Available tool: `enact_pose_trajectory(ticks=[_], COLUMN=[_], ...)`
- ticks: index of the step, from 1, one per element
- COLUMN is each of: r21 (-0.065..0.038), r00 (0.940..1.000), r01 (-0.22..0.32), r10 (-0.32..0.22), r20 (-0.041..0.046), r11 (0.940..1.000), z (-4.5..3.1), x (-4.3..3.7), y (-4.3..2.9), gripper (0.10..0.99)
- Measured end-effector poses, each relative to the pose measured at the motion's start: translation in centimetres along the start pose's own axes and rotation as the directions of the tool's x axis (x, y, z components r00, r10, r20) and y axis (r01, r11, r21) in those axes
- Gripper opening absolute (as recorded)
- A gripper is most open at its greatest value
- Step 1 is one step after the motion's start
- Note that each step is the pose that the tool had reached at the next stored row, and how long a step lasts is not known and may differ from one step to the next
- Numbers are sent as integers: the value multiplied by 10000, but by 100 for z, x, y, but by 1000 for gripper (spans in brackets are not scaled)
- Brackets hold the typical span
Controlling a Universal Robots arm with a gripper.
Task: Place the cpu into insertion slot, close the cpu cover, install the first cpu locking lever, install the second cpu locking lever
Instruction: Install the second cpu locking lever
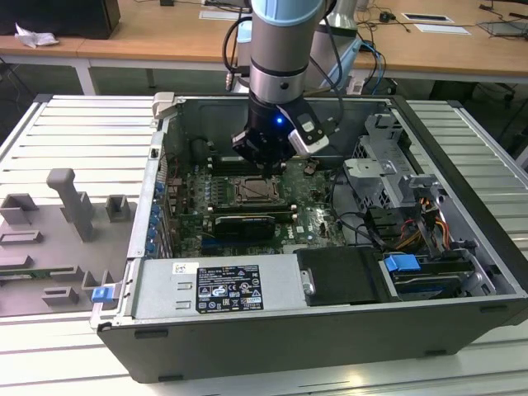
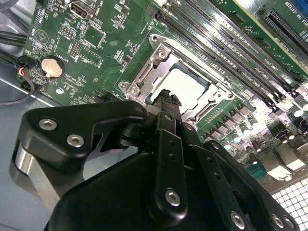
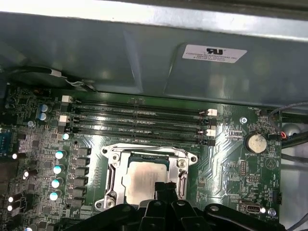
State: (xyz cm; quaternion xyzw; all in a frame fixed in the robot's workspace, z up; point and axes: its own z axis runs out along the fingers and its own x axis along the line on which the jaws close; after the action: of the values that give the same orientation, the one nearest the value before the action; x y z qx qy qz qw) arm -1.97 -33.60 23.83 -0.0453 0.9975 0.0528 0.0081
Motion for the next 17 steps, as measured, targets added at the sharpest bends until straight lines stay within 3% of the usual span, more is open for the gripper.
enact_pose_trajectory(ticks=[6, 10, 12, 13, 15, 16, 17], r21=[2, 1, -2, 0, -9, -42, -141], r00=[10000, 10000, 10000, 10000, 10000, 10000, 10000], r01=[0, 0, 2, 0, 0, -1, -2], r10=[0, 0, -2, 0, 0, 1, 2], r20=[0, 0, 1, 1, -3, -6, 4], r11=[10000, 10000, 10000, 10000, 10000, 10000, 9999], z=[-9, -91, -96, -101, -40, -22, -23], x=[4, 3, 3, 19, 46, 92, 152], y=[-45, -39, -52, -119, -240, -400, -404], gripper=[106, 106, 106, 106, 106, 106, 106])
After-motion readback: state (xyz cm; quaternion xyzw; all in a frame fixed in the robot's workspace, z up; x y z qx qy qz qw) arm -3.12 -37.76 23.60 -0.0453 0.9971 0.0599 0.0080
